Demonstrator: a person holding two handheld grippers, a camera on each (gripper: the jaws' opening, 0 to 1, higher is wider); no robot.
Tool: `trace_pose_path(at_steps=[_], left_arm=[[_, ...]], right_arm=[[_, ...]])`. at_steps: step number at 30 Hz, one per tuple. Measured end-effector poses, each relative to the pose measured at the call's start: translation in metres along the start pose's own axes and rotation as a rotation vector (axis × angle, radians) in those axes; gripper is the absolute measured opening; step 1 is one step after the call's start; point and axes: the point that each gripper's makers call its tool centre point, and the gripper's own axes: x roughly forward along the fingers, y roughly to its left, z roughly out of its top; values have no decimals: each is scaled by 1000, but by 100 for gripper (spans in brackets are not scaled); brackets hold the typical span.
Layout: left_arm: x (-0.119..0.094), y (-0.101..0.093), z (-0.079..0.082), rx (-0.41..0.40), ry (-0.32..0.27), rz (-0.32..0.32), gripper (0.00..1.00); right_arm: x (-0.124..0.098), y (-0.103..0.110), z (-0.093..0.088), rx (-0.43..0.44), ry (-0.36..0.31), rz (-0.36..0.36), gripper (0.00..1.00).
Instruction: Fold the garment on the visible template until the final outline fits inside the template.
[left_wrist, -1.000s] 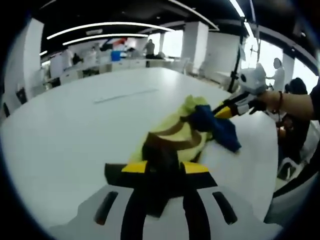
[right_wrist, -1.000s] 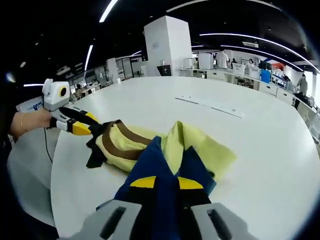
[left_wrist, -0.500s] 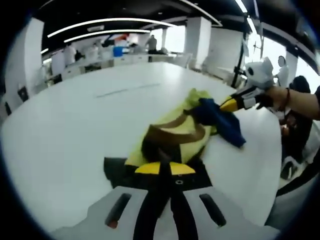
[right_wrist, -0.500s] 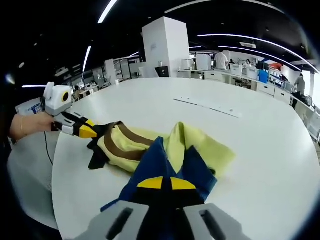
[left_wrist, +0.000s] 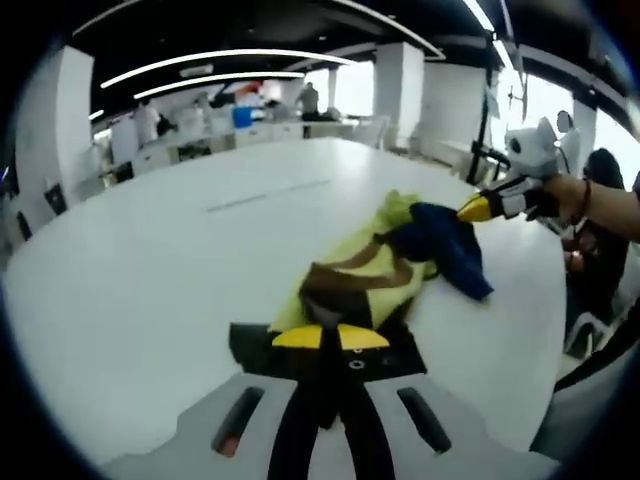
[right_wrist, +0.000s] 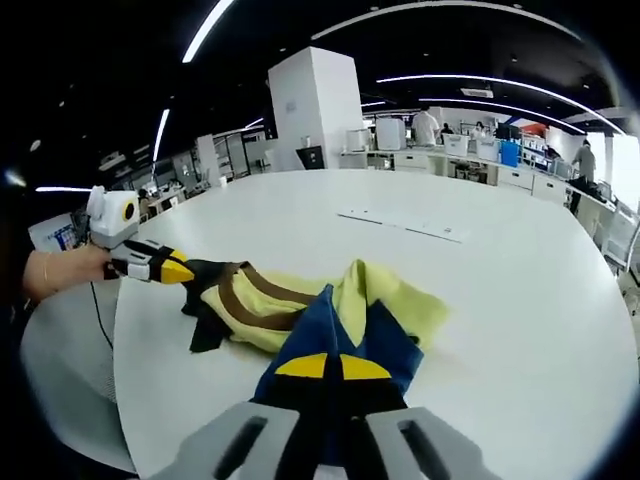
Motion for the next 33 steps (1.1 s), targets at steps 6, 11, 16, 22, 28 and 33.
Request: trace_pose_path(at_steps=[6, 11, 16, 22, 28, 33], left_arm=[[-15, 11, 17, 36, -43, 47, 0], [-20, 13, 26, 58, -49, 59, 0], [-23, 15, 31, 49, -59, 67, 0], [-34, 22, 44, 39, -97, 92, 0], [-44, 36, 54, 31, -119, 128, 0], [-48, 44, 56, 36, -123, 145, 0]], right_arm=[[-11, -5, 8, 9, -12, -25, 0], [-19, -4, 16, -4, -23, -32, 0], [-29, -5, 24, 2, -38, -51, 0], [-43, -13, 34, 1, -54, -84, 0], [-52, -23, 41, -3, -66, -119, 0], [-57, -30, 45, 1, -73, -143, 0]])
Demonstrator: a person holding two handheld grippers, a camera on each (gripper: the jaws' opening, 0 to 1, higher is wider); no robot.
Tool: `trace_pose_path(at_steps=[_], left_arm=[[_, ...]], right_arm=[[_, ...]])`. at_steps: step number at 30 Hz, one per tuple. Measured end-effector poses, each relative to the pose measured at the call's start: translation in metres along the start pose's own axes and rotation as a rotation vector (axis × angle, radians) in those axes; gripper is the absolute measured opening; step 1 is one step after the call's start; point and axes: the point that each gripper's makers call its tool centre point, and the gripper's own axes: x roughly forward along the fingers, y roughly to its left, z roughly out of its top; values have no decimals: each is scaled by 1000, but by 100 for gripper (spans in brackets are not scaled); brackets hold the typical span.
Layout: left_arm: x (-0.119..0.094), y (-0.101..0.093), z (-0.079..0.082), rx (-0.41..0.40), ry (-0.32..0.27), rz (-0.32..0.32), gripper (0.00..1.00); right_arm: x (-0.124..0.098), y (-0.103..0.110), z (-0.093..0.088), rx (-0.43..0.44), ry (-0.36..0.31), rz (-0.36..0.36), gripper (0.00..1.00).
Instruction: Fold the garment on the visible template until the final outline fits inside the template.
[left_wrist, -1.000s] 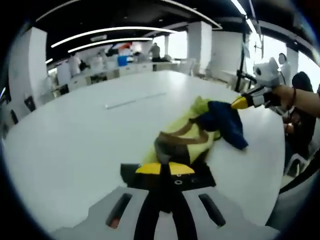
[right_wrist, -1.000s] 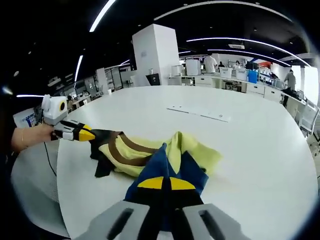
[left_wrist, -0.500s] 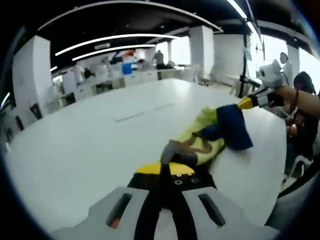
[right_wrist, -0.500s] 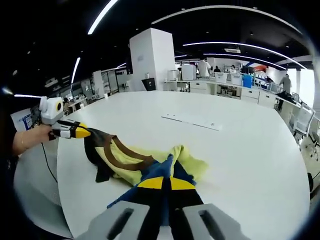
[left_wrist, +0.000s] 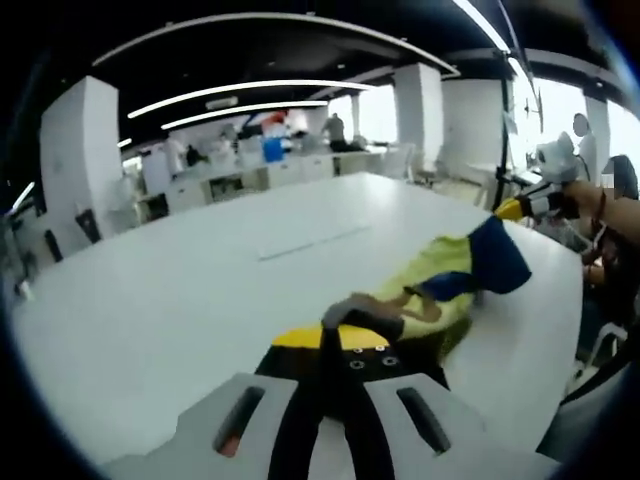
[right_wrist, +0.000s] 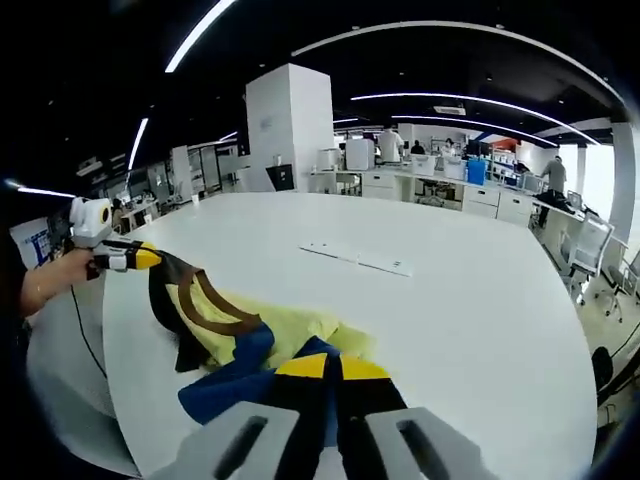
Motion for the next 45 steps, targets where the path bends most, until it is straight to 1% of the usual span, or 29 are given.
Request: trace_pose_path(at_steps=[3, 6, 9, 11, 14, 17, 21, 27, 28, 29, 30, 32, 35, 37, 39, 40, 42, 43, 45], left_arm=[[0, 4, -2, 0, 2, 9, 0], [1, 7, -9, -13, 15, 19, 0], [0, 9, -18, -27, 30, 21, 0], [-1, 7, -24, -37, 44, 18, 0], [-1, 5, -32, -49, 58, 9, 0], [-2, 1, -33, -47, 62, 2, 0], [-1, 0, -34, -46, 64, -1, 0], [-1, 0, -35, -59, 62, 1, 0], [-1, 0, -35, -60, 61, 1, 0], [-1, 0, -35, -63, 62, 1, 0], [-1, 0, -35, -74, 60, 2, 0], [-1, 0, -35, -86, 58, 2, 0], [0, 0, -35, -92, 55, 4, 0], [0, 0, -35, -89, 55, 5, 0], [-1, -1, -35, -87, 57, 4, 0], [-1, -1, -35, -86, 57, 3, 0], [-1, -2, -36, -85, 59, 3, 0], [-1, -2, -36, -84, 60, 3, 0], [-1, -2, -36, -83, 61, 2, 0]], right_arm=[[0, -6, -1, 8, 3, -19, 0], [1, -17, -11, 23, 38, -56, 0], [4, -23, -20, 44, 52, -68, 0], [7, -26, -28, 46, 73, -75, 0], [14, -31, -45, 63, 112, -82, 0], [21, -33, -62, 77, 153, -84, 0], [27, -29, -74, 84, 168, -72, 0], [27, -29, -77, 94, 168, -64, 0], [27, -28, -76, 98, 166, -64, 0], [27, -25, -74, 100, 158, -49, 0], [25, -24, -71, 107, 149, -52, 1], [23, -22, -64, 104, 130, -54, 9], [20, -17, -56, 107, 114, -46, 18], [18, -11, -51, 109, 107, -34, 24], [17, 3, -44, 95, 90, -4, 27], [17, 10, -42, 85, 92, 14, 28], [17, 17, -40, 78, 91, 26, 28], [19, 26, -39, 64, 94, 54, 28], [22, 39, -40, 56, 107, 87, 28]])
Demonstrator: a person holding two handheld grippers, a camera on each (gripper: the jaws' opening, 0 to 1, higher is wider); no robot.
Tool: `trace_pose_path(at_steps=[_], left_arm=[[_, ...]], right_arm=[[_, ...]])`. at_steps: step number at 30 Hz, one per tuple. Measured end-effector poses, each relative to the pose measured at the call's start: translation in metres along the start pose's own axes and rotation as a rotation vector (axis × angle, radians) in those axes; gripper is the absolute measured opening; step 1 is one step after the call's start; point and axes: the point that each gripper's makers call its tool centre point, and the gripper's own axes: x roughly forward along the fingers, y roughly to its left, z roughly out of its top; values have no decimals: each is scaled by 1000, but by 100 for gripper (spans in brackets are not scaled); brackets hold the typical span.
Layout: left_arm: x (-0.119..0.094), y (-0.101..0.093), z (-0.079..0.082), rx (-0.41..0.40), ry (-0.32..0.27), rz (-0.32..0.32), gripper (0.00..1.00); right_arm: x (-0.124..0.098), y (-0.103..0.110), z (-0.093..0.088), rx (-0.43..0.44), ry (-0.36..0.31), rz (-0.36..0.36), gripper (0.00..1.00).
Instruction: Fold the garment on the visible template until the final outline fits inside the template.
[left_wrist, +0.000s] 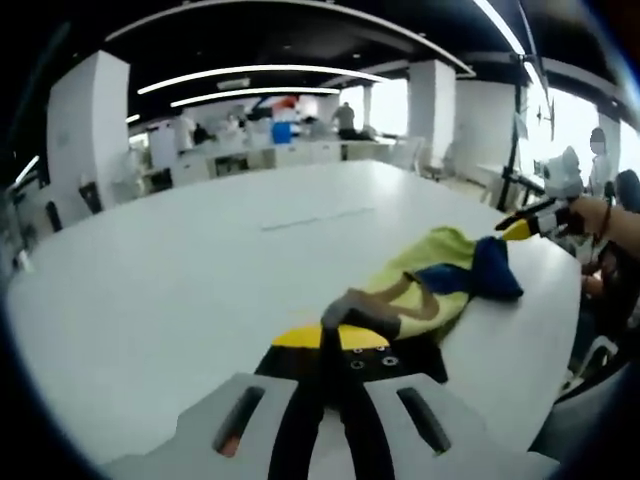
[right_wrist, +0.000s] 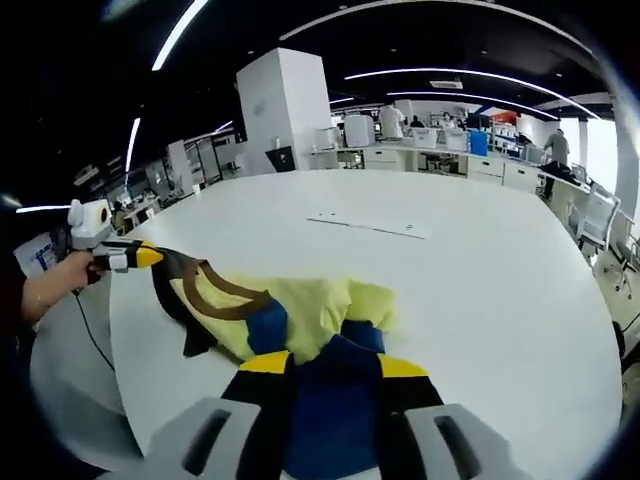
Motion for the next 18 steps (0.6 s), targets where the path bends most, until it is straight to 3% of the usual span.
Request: trace_pose_path(at_steps=[8, 18], left_arm=[[-1, -2, -2, -4, -2, -2, 0], [-1, -3, -6, -5, 8, -6, 0]], right_arm=[[20, 27, -11, -32, 38, 62, 28], [39, 37, -22, -37, 66, 75, 24]])
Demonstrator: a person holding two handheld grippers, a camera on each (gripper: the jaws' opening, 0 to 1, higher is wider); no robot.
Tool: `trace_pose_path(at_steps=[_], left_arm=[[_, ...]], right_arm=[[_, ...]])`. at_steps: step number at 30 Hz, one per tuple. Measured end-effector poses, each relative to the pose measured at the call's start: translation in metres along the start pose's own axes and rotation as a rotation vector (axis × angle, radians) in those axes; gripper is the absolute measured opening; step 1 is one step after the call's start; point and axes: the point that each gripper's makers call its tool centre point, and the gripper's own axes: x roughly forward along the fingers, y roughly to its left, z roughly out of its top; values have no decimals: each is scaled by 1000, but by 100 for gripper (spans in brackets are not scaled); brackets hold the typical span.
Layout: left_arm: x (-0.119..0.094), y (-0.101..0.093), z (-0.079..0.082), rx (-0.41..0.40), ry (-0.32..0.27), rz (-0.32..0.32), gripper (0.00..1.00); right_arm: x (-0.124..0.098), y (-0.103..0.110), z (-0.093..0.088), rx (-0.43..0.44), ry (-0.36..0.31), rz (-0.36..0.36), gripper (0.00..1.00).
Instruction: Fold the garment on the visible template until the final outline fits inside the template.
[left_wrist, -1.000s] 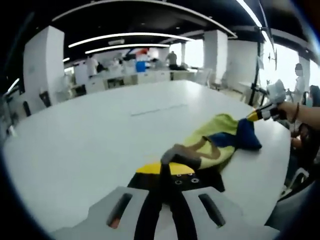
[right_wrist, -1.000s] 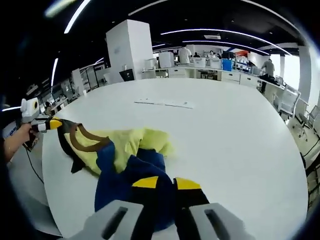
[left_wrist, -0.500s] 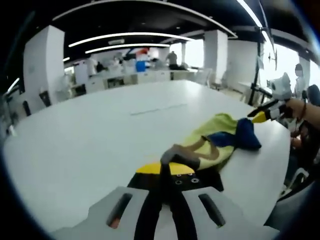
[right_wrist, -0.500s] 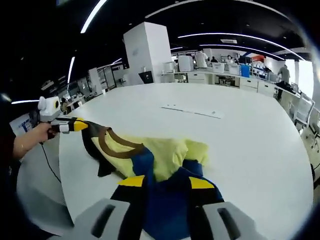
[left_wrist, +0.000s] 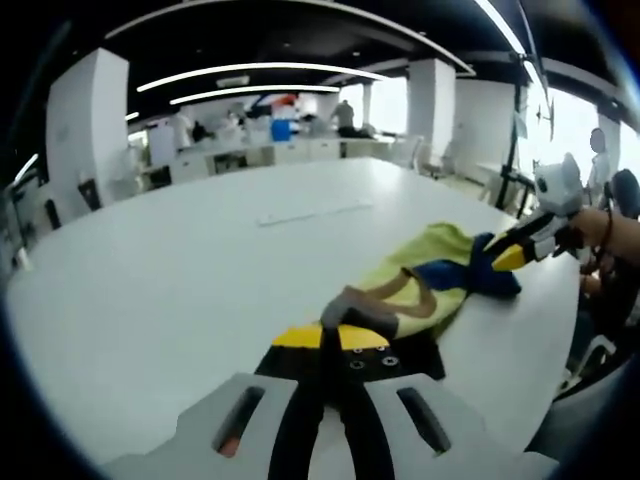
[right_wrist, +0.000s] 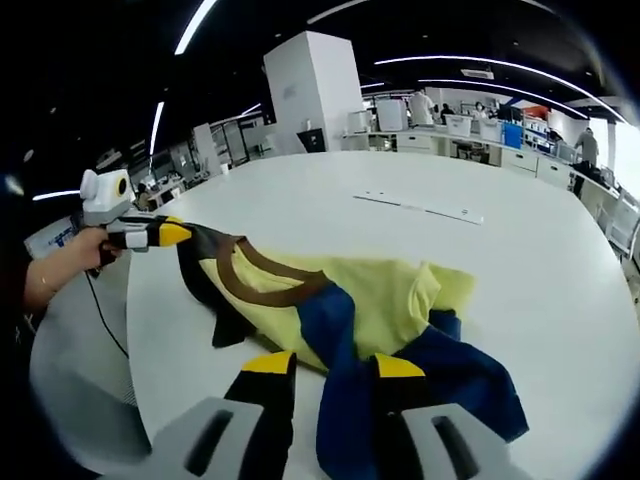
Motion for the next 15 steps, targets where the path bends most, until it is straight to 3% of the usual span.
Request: trace_pose_path(at_steps=[9, 15], left_arm=[[0, 0, 0, 0, 5, -5, 0], [1, 0, -1, 0, 9, -5, 0]], right_arm=[[17, -2, -10, -24, 40, -6, 15], [22, -6, -20, -56, 76, -39, 3]])
